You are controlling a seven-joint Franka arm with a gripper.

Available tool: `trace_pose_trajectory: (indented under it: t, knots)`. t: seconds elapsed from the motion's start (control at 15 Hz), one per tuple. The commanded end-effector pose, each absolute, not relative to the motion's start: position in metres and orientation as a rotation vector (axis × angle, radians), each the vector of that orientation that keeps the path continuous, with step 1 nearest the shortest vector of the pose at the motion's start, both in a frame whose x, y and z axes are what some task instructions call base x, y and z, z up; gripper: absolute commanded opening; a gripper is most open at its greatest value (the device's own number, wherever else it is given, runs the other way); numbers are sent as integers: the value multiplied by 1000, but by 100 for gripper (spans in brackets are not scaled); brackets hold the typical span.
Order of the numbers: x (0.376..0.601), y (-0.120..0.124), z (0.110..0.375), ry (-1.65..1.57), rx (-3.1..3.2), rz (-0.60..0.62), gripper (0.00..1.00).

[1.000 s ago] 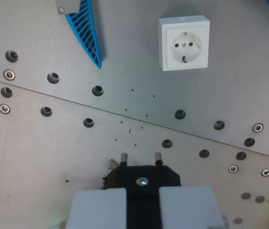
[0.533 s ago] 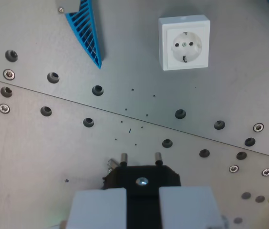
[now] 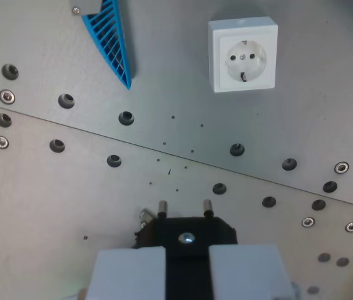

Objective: Move above the white socket

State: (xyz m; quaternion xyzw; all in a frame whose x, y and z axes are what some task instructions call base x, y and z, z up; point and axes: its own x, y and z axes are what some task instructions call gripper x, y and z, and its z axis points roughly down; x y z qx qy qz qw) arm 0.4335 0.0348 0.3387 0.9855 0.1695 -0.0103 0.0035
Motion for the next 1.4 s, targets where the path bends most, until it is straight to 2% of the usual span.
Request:
trace_pose_trajectory:
  t: [0.07,1.4]
  knots:
    - [433,27,324,572,3079,78,0]
    - [441,-1,228,623,3056,67,0]
